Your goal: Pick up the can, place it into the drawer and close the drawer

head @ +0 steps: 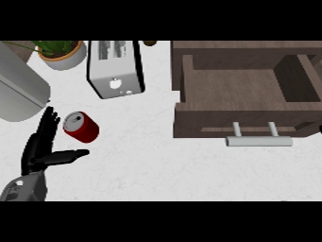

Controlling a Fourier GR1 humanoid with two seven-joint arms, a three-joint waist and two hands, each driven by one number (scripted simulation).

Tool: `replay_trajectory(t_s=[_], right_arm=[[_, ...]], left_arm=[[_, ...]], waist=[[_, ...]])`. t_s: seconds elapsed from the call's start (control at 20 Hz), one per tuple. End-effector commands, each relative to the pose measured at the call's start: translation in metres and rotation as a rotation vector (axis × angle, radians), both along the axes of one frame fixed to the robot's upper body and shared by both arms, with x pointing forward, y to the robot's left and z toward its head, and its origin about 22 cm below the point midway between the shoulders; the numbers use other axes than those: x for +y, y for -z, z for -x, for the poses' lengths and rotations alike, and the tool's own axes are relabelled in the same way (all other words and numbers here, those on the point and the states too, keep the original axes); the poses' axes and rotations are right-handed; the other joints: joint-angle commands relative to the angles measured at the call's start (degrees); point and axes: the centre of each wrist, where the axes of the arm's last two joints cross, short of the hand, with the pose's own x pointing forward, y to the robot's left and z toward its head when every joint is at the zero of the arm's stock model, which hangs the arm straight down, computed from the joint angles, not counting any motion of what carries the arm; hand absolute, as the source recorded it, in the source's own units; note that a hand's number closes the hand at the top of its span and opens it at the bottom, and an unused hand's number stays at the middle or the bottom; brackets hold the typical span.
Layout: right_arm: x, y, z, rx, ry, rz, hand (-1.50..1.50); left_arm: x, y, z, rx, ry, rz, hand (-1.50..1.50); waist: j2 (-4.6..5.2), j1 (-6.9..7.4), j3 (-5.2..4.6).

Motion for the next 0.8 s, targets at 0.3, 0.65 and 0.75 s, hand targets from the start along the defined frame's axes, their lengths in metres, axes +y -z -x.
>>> replay_trajectory(t_s=[0.3,0.65,0.75], right_arm=[[-0.007,0.003,0.012,-0.008,0.007,-0.003,-1.5],[0.009,-0.003,-0.004,0.007,0.0,0.005,-1.5],[-0.002,-0.006,-0.011,0.007,-0.017,0.01,-1.5]], left_arm=[[0.014,0.021,-0.004,-0.009,0.003,0.006,-1.5],[0.009,0.003,-0.03,-0.028,0.002,0.022,-1.5],[-0.026,0.006,-0.036,0.0,0.012,0.004,-1.5]], waist=[[0.08,-0.33,-0.02],[0.07,-0.12,-0.01],[0.02,0.03,0.01]])
